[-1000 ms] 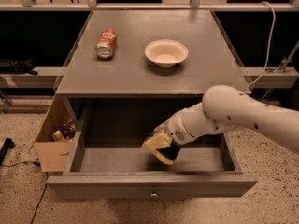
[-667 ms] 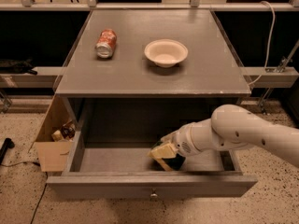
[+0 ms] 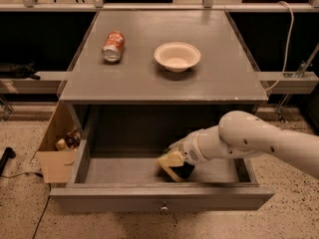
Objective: Place sponge into top drawer
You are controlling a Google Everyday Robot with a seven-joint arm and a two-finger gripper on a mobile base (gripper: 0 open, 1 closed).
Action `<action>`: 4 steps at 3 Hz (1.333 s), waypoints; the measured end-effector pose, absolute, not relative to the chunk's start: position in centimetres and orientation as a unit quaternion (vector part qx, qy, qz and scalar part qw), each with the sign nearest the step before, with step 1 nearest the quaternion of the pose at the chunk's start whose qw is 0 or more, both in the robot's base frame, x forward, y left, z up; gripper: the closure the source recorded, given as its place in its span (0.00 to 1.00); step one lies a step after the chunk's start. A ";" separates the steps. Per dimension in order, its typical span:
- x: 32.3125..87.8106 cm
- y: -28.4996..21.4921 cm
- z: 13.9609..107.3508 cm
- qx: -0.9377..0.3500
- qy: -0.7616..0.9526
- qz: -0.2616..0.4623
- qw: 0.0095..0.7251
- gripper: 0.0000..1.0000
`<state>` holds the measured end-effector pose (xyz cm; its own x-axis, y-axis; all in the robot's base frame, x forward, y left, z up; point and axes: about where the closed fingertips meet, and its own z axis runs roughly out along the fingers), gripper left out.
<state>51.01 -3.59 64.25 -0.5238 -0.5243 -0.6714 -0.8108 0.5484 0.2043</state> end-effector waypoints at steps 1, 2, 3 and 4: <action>51.0 -3.6 64.3 -0.400 0.834 0.256 0.279 0.97; 51.0 -3.6 64.3 -0.400 0.834 0.256 0.279 0.73; 51.0 -3.6 64.3 -0.400 0.834 0.256 0.279 0.51; 51.0 -3.6 64.3 -0.400 0.834 0.256 0.279 0.27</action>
Offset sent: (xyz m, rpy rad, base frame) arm 0.0000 0.0000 0.0000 0.0000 0.0000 0.0000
